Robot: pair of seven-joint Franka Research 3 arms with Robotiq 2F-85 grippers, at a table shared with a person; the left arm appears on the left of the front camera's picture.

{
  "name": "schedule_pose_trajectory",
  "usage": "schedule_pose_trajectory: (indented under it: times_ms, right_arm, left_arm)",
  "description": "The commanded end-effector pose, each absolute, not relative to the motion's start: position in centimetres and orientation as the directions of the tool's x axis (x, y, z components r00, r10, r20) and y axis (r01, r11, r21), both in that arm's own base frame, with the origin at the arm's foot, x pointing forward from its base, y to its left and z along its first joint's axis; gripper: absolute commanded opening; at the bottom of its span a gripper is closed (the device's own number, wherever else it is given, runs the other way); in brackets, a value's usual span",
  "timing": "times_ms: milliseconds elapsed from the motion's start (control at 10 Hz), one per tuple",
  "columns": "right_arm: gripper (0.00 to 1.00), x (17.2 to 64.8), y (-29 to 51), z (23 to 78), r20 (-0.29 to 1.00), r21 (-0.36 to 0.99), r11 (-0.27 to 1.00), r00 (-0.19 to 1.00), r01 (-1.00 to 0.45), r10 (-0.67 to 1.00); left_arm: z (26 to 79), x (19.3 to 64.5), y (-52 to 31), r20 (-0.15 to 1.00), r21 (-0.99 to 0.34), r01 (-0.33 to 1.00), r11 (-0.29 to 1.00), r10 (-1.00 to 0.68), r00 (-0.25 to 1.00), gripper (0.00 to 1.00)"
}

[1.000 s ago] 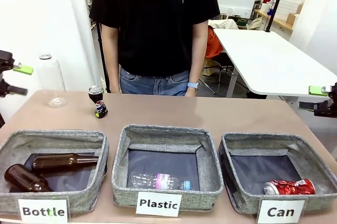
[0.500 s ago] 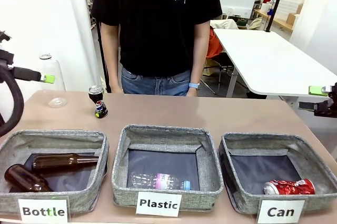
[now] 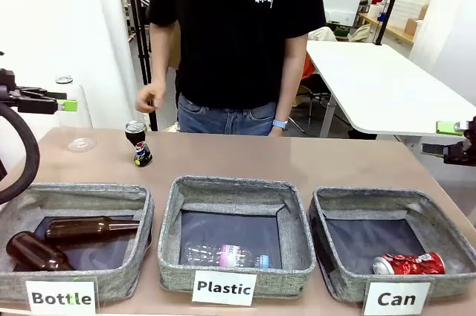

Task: Sort the can waste into the basket.
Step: Pick up the can waste from the table and place it in the right Fabric basket.

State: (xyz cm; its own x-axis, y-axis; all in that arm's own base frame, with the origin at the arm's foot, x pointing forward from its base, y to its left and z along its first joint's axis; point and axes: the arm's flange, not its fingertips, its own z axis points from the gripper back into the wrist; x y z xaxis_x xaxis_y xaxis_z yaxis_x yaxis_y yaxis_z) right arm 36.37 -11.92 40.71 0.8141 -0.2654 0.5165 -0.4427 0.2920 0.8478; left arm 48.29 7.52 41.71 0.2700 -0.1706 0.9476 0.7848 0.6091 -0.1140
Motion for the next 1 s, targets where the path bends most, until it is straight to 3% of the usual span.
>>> schedule_pose_trajectory:
  times_ms: [0, 300, 500, 700, 900]
  right_arm:
    - [1.0, 36.4, -12.1, 40.9, 0.53, 0.84, 0.29, 0.809, -0.458, -0.256]
    - [1.0, 36.4, -12.1, 40.9, 0.53, 0.84, 0.29, 0.809, -0.458, -0.256]
    - [1.0, 36.4, -12.1, 40.9, 0.53, 0.84, 0.29, 0.809, -0.458, -0.256]
    - [1.0, 36.4, -12.1, 40.9, 0.53, 0.84, 0.29, 0.809, -0.458, -0.256]
    - [1.0, 36.4, -12.1, 40.9, 0.53, 0.84, 0.29, 0.809, -0.458, -0.256]
  left_arm:
    - [41.4, 49.0, 7.0, 0.956, -0.032, 0.817, 0.576, -0.22, 0.192, 1.0]
    - [41.5, 48.8, 10.9, 0.934, -0.102, 0.864, 0.493, -0.251, 0.253, 1.0]
    - [44.9, 42.7, 18.2, 0.954, -0.091, 0.819, 0.567, -0.186, 0.235, 1.0]
    - [46.1, 38.6, 22.0, 0.96, -0.028, 0.679, 0.733, -0.169, 0.222, 1.0]
    - [46.0, 35.7, 24.3, 0.957, -0.036, 0.638, 0.769, -0.157, 0.244, 1.0]
